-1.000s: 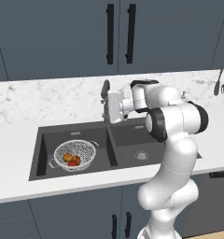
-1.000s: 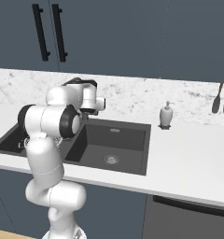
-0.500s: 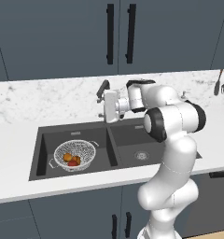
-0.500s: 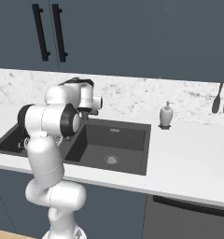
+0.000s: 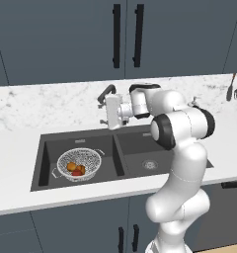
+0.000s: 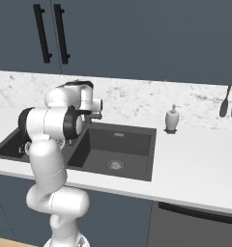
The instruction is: Put the colander in the sink, put the peach, peach, apple in the colander, and turn on the sink faucet and pour water over the colander.
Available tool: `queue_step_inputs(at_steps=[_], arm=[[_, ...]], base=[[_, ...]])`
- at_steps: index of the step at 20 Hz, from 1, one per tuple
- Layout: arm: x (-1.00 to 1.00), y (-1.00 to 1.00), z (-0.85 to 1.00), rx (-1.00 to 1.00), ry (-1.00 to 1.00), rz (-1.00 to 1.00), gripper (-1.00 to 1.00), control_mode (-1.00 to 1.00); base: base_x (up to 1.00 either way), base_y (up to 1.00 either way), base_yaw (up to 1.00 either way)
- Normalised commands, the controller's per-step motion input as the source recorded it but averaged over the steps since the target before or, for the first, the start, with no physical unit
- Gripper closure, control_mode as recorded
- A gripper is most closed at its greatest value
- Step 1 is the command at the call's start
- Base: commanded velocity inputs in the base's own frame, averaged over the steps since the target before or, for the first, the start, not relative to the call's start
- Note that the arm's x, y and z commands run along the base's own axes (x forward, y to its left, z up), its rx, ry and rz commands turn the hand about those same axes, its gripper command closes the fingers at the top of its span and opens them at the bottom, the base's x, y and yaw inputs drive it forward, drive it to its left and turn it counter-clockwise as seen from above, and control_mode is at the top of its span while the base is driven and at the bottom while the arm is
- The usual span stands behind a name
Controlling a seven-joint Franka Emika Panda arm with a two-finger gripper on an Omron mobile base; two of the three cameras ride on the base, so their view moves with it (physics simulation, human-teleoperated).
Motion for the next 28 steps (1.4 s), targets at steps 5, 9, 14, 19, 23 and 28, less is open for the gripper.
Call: queue_step_inputs(at_steps=[5,9,14,19,23,28], arm=[[0.37,0.01,0.08,0.0,0.1,0.0,-1.0,-1.0],[0.38,0.0,0.09,0.0,0.1,0.0,-1.0,-1.0],[0.39,0.0,0.02,0.0,0.09,0.0,-1.0,-1.0],[0.42,0.0,0.0,0.0,0.07,-0.01,-1.0,-1.0],[0.3,0.0,-0.03,0.0,0.01,-0.04,-1.0,-1.0],[0.35,0.03,-0.05,0.0,0.0,-0.09,-1.0,-1.0]], base=[[0.0,0.0,0.0],[0.0,0.0,0.0],[0.0,0.0,0.0],[0.0,0.0,0.0],[0.0,0.0,0.0],[0.0,0.0,0.0]])
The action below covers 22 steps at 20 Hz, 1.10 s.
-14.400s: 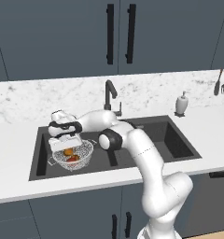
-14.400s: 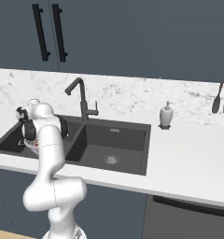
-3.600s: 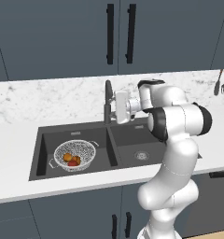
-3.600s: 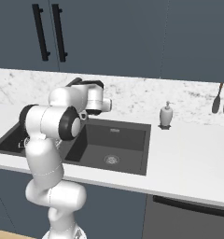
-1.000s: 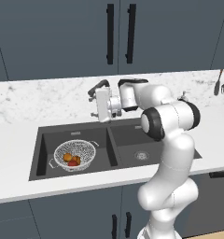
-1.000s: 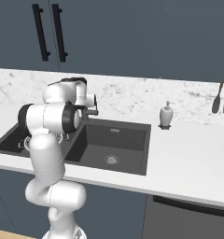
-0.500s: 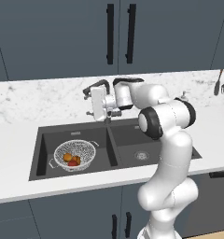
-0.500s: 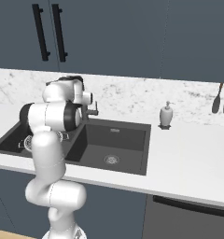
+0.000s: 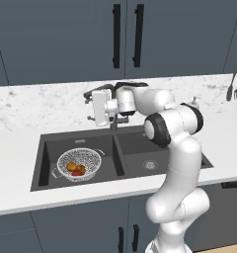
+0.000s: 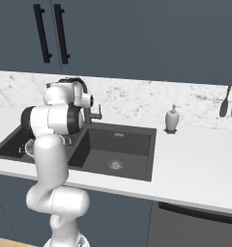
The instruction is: Put the colander in the sink, put the peach, peach, apple in the colander, and turn on the sink faucet and pour water over the colander.
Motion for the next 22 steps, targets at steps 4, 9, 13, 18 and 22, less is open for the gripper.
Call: queue_step_inputs(at_steps=[4,9,13,18,22], arm=[[0.33,0.11,-0.07,0.0,0.0,-0.13,-1.0,-1.0],[0.3,0.06,-0.11,0.0,0.01,-0.11,-1.0,-1.0],[-0.05,-0.05,-0.03,0.0,0.08,-0.04,-1.0,-1.0],[-0.56,-0.05,0.0,0.0,0.02,0.0,-1.0,-1.0],[-0.66,-0.13,0.02,0.0,-0.04,0.0,-1.0,-1.0]], base=[[0.0,0.0,0.0],[0.0,0.0,0.0],[0.0,0.0,0.0],[0.0,0.0,0.0],[0.0,0.0,0.0]])
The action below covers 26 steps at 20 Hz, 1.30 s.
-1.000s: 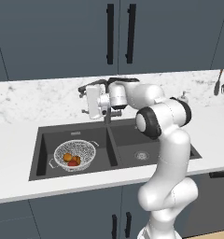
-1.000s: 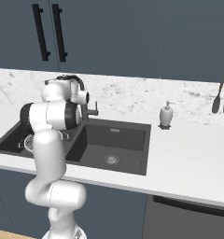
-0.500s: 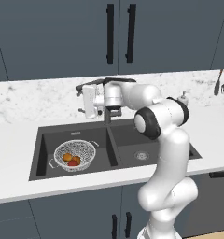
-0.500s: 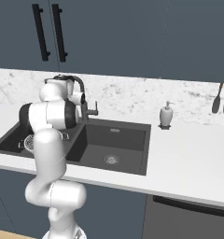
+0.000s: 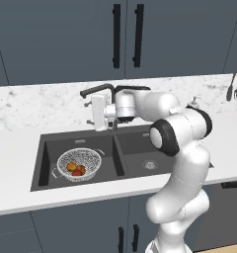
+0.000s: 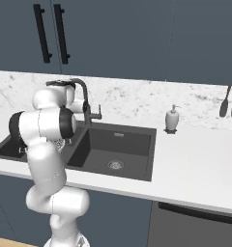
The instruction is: Put the colander in the sink, put the peach, peach, apple in the colander, and turn on the sink faucet and pour water over the colander.
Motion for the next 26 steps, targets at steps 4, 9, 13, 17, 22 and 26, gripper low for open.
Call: queue_step_inputs(at_steps=[4,9,13,17,22,26], arm=[[-0.5,-0.38,0.25,-0.16,-0.26,0.0,-1.0,-1.0],[-0.46,-0.61,0.33,-0.3,-0.5,0.03,-1.0,-1.0],[-0.57,-0.77,0.32,-0.35,-0.63,0.25,-1.0,-1.0],[-0.61,-0.74,0.07,-0.2,-0.75,0.41,-1.0,-1.0],[-0.22,-0.71,0.02,-0.07,-0.71,0.35,-1.0,-1.0],[-0.03,-0.68,-0.05,0.03,-0.45,0.32,-1.0,-1.0]], base=[[0.0,0.0,0.0],[0.0,0.0,0.0],[0.0,0.0,0.0],[0.0,0.0,0.0],[0.0,0.0,0.0],[0.0,0.0,0.0]])
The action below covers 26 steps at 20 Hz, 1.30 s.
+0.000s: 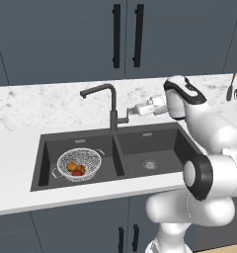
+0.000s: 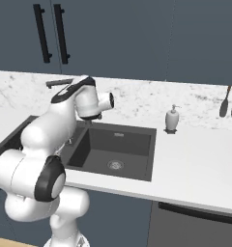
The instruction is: Put the colander in the sink, put the peach, peach, apple in the colander, and turn on the sink faucet and pour water over the colander.
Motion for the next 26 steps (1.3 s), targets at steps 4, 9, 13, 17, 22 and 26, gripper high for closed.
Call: queue_step_inputs(at_steps=[4,9,13,17,22,26], arm=[[-0.03,-0.51,-0.3,0.01,-0.54,0.22,-1.0,-1.0],[0.23,-0.51,-0.32,0.18,-0.14,0.16,-1.0,-1.0],[0.37,-0.37,-0.4,0.2,-0.23,0.08,-1.0,-1.0],[0.47,-0.27,-0.38,0.12,-0.29,0.01,-1.0,-1.0],[0.72,-0.19,-0.18,0.04,-0.12,0.0,-1.0,-1.0],[0.53,-0.06,-0.13,0.0,-0.01,-0.12,-1.0,-1.0]], base=[[0.0,0.0,0.0],[0.0,0.0,0.0],[0.0,0.0,0.0],[0.0,0.0,0.0],[0.0,0.0,0.0],[0.0,0.0,0.0]])
